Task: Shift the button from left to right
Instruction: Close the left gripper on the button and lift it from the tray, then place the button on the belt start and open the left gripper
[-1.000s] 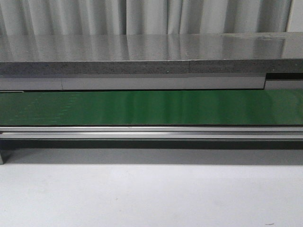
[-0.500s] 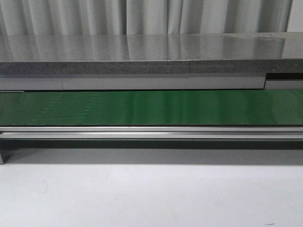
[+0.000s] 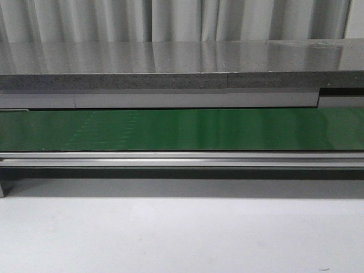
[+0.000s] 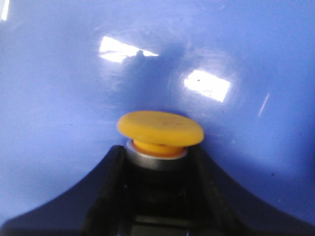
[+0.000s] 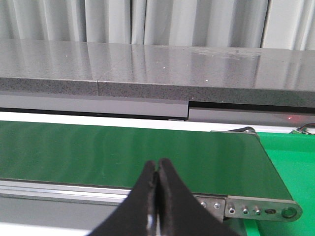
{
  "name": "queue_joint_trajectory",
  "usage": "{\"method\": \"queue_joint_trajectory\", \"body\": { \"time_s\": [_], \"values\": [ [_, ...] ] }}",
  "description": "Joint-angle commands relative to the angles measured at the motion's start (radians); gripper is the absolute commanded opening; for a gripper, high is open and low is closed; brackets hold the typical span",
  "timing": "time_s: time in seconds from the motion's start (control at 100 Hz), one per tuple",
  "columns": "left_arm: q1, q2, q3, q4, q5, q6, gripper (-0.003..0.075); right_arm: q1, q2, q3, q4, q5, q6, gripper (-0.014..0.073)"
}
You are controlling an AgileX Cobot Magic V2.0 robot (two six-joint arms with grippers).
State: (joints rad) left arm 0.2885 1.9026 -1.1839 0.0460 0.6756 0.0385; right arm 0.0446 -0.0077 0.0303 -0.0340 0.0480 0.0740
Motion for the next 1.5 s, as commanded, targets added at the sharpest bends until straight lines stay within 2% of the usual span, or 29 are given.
{"method": "queue_joint_trajectory", "body": {
  "time_s": [0.0,0.26,0.43,0.55,0.76,1.209,1.279,1.349,1.489],
  "values": [
    [0.002,-0.09,-0.027,0.006,-0.01,-0.004,0.0005,0.0,-0.019,-0.001,-0.003,-0.072,-0.004,-0.0068],
    [-0.009,-0.224,-0.027,-0.023,0.001,-0.004,0.0005,0.0,-0.019,-0.001,-0.003,-0.072,-0.004,-0.0068],
    [-0.067,-0.287,-0.05,-0.052,0.028,-0.004,0.0005,0.0,-0.019,-0.001,-0.003,-0.072,-0.004,-0.0068],
    [-0.141,-0.289,-0.092,-0.057,0.07,-0.003,0.0005,0.0,-0.019,-0.001,-0.003,-0.072,-0.004,-0.0068],
    [-0.247,-0.289,-0.107,-0.057,0.05,-0.001,0.0005,0.0,-0.019,-0.001,-0.003,-0.072,-0.004,-0.0068],
    [-0.268,-0.215,-0.107,-0.083,0.052,-0.001,0.001,0.0,-0.019,-0.001,-0.003,-0.072,-0.004,-0.0068],
    [-0.268,-0.211,-0.107,-0.086,0.052,-0.001,0.0044,0.0,-0.019,-0.001,-0.003,-0.072,-0.004,-0.0068],
    [-0.268,-0.211,-0.107,-0.086,0.052,-0.001,0.0119,0.0,-0.019,-0.001,-0.003,-0.072,-0.004,-0.0068],
    [-0.268,-0.211,-0.111,-0.086,0.052,-0.001,0.0349,0.0,-0.019,-0.001,-0.003,-0.072,-0.004,-0.0068]
  ]
}}
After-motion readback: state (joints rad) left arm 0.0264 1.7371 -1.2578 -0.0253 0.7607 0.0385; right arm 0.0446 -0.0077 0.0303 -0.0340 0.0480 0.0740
